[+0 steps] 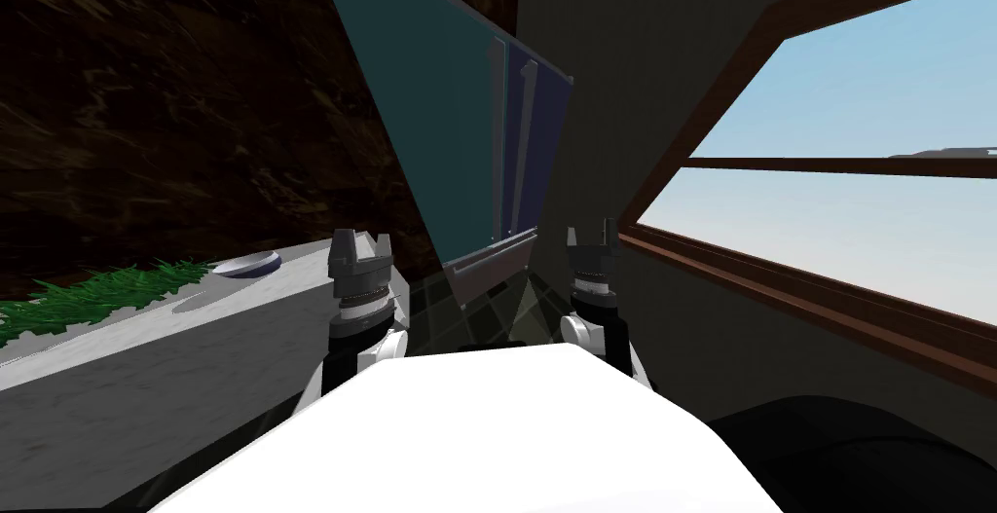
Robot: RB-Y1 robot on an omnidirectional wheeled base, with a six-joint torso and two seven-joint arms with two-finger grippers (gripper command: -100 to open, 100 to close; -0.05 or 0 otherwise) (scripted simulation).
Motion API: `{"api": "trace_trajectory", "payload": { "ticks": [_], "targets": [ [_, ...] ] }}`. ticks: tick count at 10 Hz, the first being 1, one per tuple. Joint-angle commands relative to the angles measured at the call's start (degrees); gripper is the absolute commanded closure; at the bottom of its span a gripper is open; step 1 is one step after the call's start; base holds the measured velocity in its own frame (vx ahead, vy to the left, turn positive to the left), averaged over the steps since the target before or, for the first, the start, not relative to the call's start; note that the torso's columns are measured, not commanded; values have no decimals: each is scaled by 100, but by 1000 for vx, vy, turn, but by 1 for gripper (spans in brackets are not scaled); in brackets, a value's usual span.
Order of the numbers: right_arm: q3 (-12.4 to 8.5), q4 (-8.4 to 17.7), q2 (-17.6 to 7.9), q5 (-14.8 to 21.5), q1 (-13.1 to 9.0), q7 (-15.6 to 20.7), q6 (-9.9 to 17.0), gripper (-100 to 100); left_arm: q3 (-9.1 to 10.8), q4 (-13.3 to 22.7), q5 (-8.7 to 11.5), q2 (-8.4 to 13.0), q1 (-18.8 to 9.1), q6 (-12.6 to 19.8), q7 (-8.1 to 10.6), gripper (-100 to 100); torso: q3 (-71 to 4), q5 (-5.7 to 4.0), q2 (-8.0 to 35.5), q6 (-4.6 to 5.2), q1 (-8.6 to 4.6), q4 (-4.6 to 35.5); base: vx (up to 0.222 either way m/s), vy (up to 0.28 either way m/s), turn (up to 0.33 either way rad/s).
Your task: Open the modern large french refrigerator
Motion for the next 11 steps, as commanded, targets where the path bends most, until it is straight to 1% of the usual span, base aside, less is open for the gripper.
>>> {"api": "trace_trajectory", "payload": {
  "ticks": [1,3,9,10,11],
  "targets": [
    [0,0,0,0,0,0,0,0,0,0,0,0,0,0,0,0,-467,0,232,0,0,235,0,0,0],
    [0,-1,0,0,0,0,0,0,0,-1,0,0,0,0,0,0,-2014,0,1003,0,0,1006,0,0,0],
    [0,-2,0,0,0,0,-1,0,0,-2,0,0,0,0,0,0,-7073,0,3539,0,0,3537,0,0,0],
    [0,-2,0,0,0,0,-1,0,25,-12,-11,228,17,39,18,-100,-7919,0,3962,0,0,3960,18,-9,-11],
    [0,0,0,0,0,0,0,0,50,-25,-22,389,34,79,36,-100,-8315,0,4152,0,-1,4148,32,-26,-15]
  ]
}}
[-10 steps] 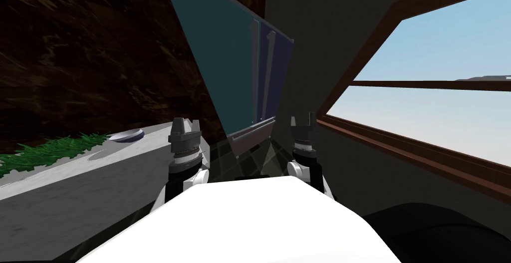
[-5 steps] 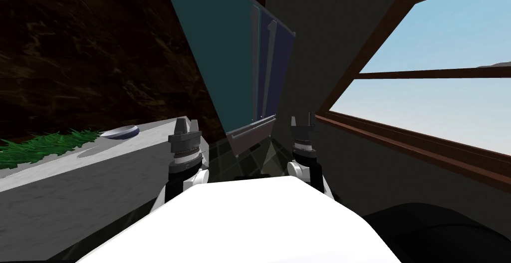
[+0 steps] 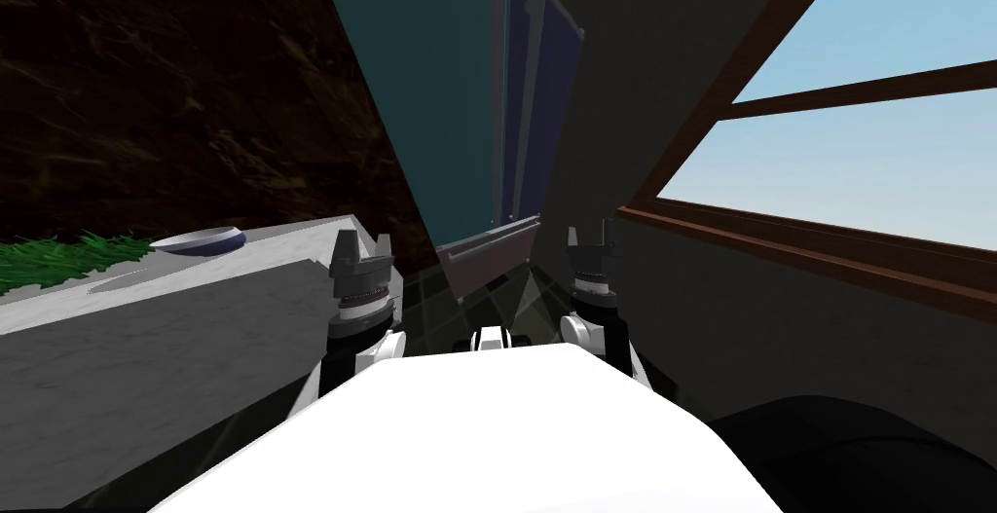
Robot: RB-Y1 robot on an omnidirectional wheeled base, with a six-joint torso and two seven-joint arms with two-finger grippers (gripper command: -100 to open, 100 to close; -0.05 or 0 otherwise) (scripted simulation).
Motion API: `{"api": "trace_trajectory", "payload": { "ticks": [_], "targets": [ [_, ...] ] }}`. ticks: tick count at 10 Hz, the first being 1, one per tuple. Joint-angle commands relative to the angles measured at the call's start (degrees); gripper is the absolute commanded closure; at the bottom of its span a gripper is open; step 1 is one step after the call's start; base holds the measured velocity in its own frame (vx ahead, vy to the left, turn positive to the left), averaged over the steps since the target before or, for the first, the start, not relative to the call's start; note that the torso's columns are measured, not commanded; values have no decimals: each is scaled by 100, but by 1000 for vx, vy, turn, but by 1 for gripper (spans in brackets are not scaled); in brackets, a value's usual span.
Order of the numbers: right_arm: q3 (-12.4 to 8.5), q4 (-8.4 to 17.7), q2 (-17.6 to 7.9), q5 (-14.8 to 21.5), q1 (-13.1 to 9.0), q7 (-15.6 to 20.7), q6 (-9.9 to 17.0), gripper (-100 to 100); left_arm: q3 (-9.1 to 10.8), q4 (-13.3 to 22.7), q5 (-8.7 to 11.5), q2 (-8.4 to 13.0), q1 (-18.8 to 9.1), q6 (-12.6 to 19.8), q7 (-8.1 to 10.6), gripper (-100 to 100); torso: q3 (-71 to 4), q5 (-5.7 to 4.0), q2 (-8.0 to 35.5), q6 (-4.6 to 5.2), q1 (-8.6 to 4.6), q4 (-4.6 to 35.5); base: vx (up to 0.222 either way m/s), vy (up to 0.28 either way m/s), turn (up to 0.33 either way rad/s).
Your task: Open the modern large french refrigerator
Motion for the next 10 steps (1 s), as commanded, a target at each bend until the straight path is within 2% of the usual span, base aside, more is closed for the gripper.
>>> {"api": "trace_trajectory", "payload": {
  "ticks": [1,5,10],
  "targets": [
    [0,1,0,0,0,0,0,0,63,-39,-35,420,46,117,48,-100,-114,-1,50,0,-4,55,44,-37,-16],
    [0,1,0,0,1,0,0,0,257,-154,-118,997,174,432,186,-100,-143,-1,75,0,-2,79,66,-48,-26],
    [0,0,1,0,1,0,0,0,601,-346,-264,1597,399,992,431,-100,-143,-1,74,0,-3,79,108,-69,-38]
  ]
}}
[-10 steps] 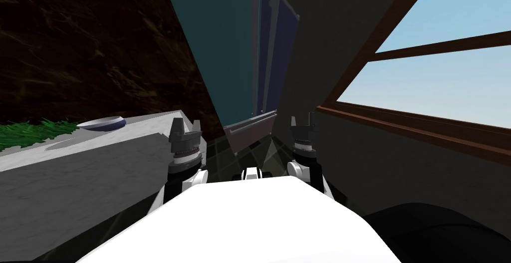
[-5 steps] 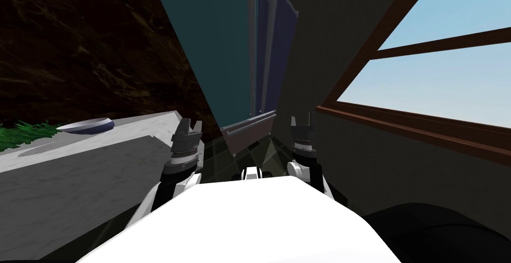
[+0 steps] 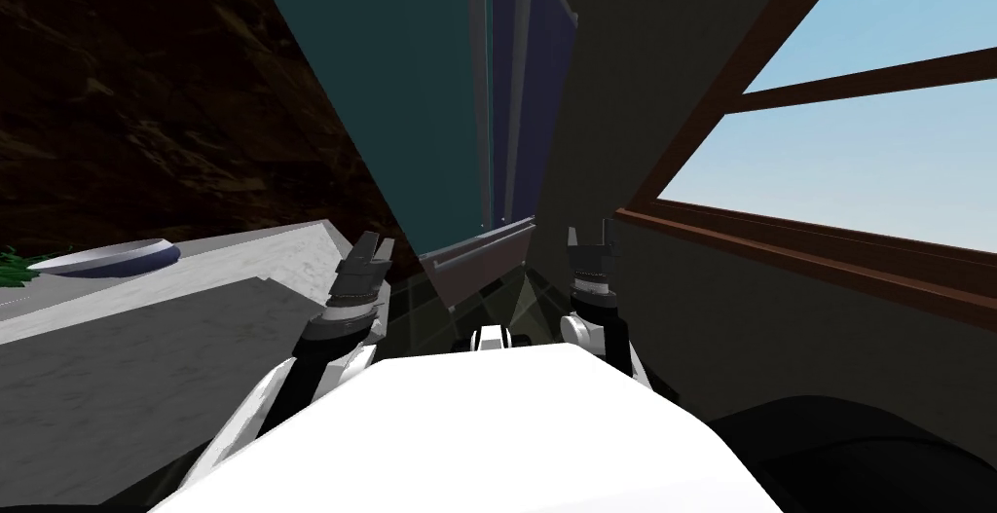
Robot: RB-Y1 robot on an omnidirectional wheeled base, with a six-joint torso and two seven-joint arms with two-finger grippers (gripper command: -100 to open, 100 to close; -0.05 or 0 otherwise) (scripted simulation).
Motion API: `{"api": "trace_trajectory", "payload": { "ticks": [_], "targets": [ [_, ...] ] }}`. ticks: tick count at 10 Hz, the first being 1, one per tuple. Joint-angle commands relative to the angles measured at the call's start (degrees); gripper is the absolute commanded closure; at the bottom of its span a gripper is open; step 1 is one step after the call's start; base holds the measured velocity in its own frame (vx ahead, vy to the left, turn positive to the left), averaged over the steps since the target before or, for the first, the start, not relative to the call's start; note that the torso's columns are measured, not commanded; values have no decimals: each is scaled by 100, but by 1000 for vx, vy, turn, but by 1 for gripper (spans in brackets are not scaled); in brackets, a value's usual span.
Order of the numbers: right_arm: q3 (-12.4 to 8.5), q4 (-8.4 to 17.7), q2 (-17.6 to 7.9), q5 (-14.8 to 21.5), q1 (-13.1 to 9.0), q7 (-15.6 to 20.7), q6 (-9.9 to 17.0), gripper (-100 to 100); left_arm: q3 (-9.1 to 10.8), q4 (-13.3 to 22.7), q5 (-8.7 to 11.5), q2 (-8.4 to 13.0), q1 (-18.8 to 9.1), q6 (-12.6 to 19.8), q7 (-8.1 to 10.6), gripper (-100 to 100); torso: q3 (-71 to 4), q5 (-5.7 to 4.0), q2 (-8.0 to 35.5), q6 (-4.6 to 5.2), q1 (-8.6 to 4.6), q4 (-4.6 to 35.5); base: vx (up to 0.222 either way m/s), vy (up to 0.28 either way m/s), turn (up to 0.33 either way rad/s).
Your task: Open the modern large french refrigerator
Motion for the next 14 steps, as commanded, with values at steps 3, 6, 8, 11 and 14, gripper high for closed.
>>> {"api": "trace_trajectory", "payload": {
  "ticks": [3,6,8,11,14],
  "targets": [
    [0,0,0,0,0,0,0,0,373,-186,-151,505,248,596,269,-100,2,2,2,0,7,1,128,-80,-41],
    [0,0,0,0,0,0,0,0,634,-279,-264,847,424,1015,455,-100,5,-1,7,0,0,2,123,-97,-46],
    [0,0,0,0,0,0,0,0,814,-303,-341,1103,546,1302,582,-100,-1,1,0,0,7,0,141,-79,-53],
    [0,0,0,0,0,0,0,0,1091,-286,-460,1542,734,1744,779,-100,2,1,3,0,1,1,147,-86,-48],
    [0,0,0,0,0,0,0,0,1376,-246,-583,2044,927,2197,981,-100,3,3,5,0,10,1,145,-89,-57]
  ]
}}
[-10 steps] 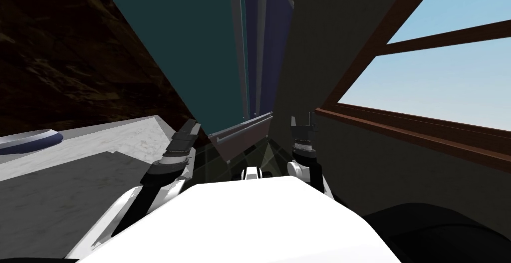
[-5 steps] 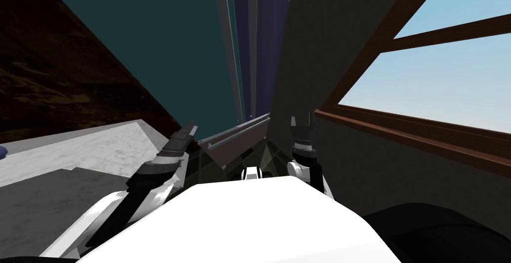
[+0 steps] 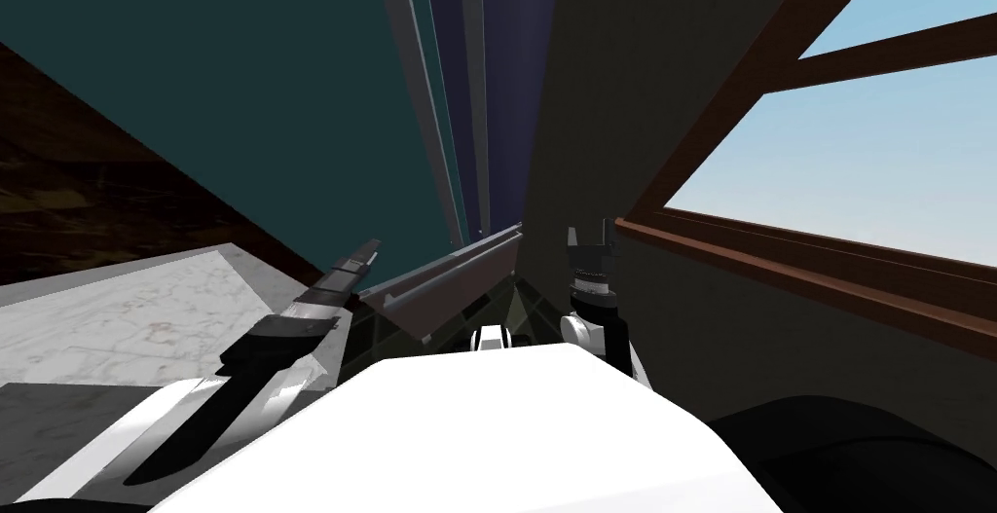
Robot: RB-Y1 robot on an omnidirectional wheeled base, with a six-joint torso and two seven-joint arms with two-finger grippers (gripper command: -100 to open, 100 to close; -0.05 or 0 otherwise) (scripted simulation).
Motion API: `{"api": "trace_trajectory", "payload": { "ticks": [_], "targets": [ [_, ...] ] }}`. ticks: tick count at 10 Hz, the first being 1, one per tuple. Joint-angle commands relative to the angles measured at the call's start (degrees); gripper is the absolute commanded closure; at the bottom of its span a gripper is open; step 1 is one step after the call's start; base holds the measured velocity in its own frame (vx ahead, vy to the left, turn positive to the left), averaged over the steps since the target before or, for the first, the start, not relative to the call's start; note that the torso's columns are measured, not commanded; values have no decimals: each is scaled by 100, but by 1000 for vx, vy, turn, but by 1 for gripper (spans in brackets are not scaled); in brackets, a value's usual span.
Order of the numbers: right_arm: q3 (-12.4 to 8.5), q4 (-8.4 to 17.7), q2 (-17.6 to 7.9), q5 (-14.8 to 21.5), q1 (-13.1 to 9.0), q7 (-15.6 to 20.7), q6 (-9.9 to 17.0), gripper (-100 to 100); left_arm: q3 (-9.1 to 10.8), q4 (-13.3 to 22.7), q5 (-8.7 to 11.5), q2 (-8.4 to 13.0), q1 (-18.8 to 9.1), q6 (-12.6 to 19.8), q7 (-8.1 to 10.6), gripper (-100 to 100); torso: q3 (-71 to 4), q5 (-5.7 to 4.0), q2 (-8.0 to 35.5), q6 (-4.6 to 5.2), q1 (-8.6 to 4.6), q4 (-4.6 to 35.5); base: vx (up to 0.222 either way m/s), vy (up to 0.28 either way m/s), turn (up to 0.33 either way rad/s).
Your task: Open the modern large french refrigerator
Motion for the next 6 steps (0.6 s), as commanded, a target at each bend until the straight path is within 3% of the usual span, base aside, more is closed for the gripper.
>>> {"api": "trace_trajectory", "payload": {
  "ticks": [1,6],
  "targets": [
    [0,0,0,0,0,0,0,0,265,8,-103,435,194,405,189,-100,-3,-1,-6,0,-6,-1,166,-93,-44],
    [0,0,0,0,0,0,0,0,711,-28,-297,1300,505,1112,505,-100,0,-1,0,0,-3,0,162,-90,-46]
  ]
}}
